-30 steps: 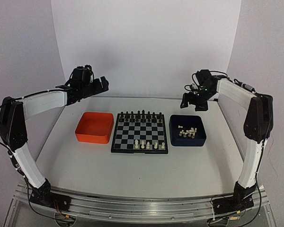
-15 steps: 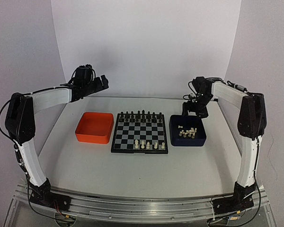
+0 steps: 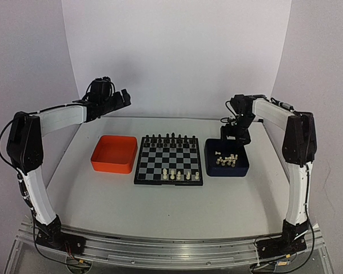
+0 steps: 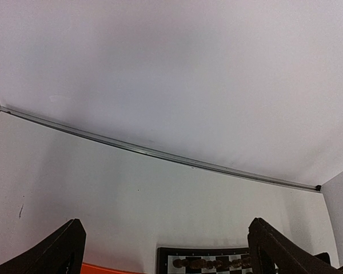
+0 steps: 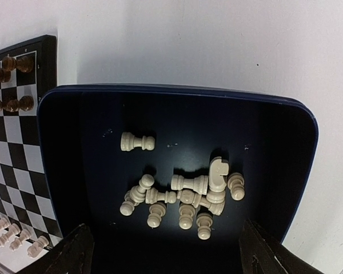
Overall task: Set up the chess pieces on the board
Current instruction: Pick up the chess piece from the storage box.
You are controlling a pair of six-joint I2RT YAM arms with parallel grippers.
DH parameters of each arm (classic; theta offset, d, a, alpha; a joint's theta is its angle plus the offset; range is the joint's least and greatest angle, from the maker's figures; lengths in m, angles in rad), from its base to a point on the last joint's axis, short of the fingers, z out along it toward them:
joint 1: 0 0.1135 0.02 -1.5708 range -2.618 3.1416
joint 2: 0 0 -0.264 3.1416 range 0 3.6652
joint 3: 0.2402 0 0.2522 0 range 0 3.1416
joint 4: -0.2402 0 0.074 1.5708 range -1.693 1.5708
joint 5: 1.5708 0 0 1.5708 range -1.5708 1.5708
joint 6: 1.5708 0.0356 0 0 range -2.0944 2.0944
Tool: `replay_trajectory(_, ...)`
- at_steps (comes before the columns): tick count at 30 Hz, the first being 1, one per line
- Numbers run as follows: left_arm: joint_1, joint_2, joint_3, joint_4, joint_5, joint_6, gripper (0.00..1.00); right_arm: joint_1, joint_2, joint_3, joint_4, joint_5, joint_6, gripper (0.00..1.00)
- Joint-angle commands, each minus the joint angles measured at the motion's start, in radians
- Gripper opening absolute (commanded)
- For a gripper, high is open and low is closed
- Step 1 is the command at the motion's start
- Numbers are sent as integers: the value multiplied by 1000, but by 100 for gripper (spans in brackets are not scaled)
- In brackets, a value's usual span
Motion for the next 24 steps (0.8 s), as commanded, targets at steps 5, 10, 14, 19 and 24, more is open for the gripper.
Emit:
replay_trajectory(5,4,15,51,34,21,-10,100,-3,16,38,-55,26,35,85)
replay_trajectory(10,4,28,66,21,38,-16,100,-3,20,34,-71,12,57,82)
replay_trajectory(14,4,30,68,21,39,-10,100,-3,13,10,-76,-9,79,82)
replay_trajectory(19,5,46,74,30,47,4,100,-3,21,9,-80,-82,-29,79)
replay_trajectory(24,6,76,104,32,59,21,100,-3,20,-14,-95,-50,-293,77)
